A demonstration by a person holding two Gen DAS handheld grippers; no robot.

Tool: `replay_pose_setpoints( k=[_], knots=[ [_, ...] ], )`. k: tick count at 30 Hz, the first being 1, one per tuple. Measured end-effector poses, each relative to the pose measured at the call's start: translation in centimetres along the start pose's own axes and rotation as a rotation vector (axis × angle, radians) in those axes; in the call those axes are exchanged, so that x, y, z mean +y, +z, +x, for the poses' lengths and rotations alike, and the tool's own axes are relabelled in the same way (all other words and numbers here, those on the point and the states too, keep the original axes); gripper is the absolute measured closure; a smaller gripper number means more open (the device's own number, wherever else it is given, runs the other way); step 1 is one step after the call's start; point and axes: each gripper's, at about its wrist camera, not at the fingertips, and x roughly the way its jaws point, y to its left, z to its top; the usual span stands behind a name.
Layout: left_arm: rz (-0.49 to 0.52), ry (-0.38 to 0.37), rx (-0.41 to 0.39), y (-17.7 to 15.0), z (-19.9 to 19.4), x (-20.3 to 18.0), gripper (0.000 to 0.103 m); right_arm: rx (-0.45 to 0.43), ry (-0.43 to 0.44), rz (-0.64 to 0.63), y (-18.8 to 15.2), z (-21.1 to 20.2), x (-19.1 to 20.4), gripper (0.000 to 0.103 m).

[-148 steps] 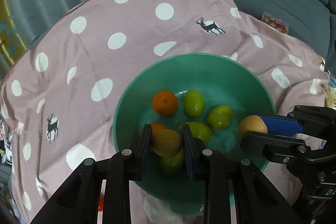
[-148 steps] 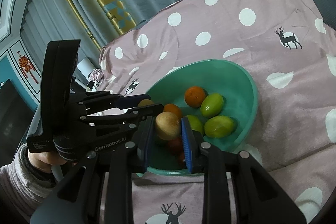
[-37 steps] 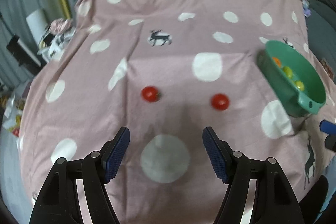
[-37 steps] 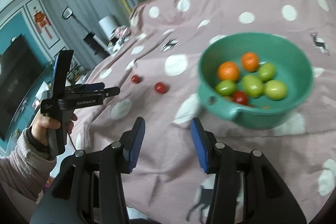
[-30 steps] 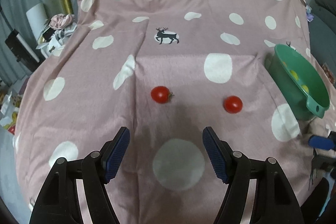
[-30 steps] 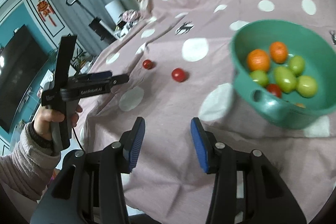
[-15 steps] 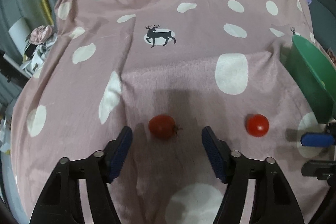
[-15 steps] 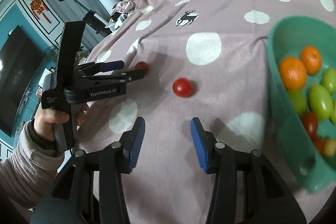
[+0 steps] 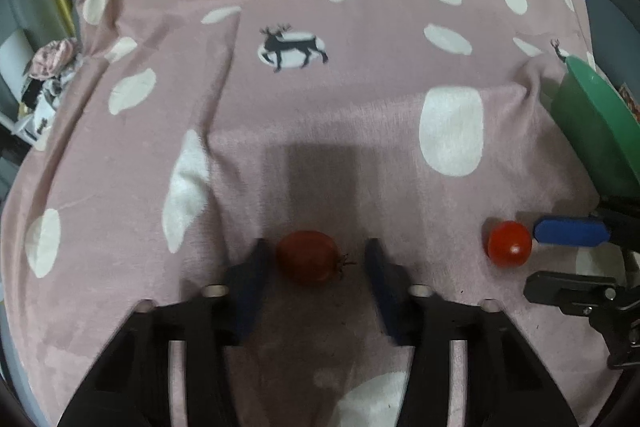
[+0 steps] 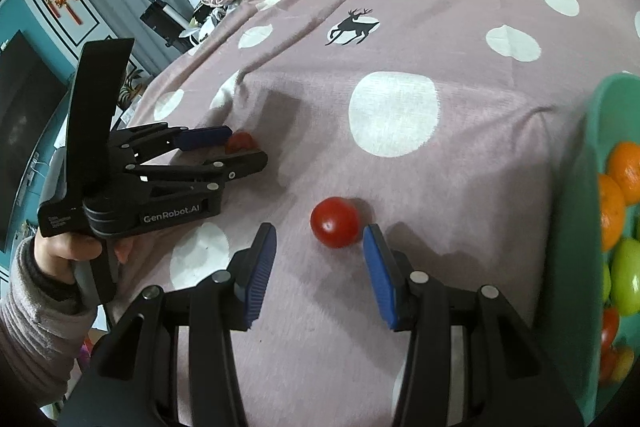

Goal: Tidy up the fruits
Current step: 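Grasp a red tomato with the left tool while the right tool grasps another, then lift both red tomatoes and carry them over the green bowl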

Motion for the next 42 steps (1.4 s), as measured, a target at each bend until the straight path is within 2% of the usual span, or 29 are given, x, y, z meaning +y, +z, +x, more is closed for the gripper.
replay_pose_setpoints(
  k=[12, 15, 19, 20, 24, 30, 36, 42],
  knots=[
    [0.007, -0.026, 0.003, 0.3, 0.1, 0.1, 0.068, 0.062, 0.001, 0.006, 1.3, 1.9, -0.5, 0.058],
    [0.004, -0.033, 0.004, 0.3, 0.1, 0.2, 0.068, 0.073, -0.014, -0.009, 1.6, 2.4, -0.4, 0.062],
    [0.006, -0.030, 0.000, 0.3, 0.1, 0.2, 0.070, 0.072, -0.037, -0.028, 1.7, 2.7, -0.3, 0.074],
    [0.002, -0.028, -0.002, 0.3, 0.1, 0.2, 0.074, 0.071, -0.036, -0.030, 1.7, 2.7, -0.4, 0.073],
    [-0.002, -0.014, -0.006, 0.1, 0.0, 0.0, 0.074, 0.072, -0.041, -0.047, 1.7, 2.6, -0.3, 0.074],
    [-0.008, -0.013, -0.005, -0.5, -0.8, -0.6, 0.074, 0.024, -0.005, -0.066, 1.0, 0.7, 0.5, 0.074],
    [-0.021, -0.035, -0.043, -1.4, -3.2, -1.9, 0.074, -0.002, 0.027, -0.064, -0.9, -1.4, 0.7, 0.074],
    [-0.034, -0.042, -0.071, -2.6, -5.1, -3.5, 0.074, -0.039, 0.006, -0.068, -2.8, -4.1, 0.7, 0.074]
  ],
)
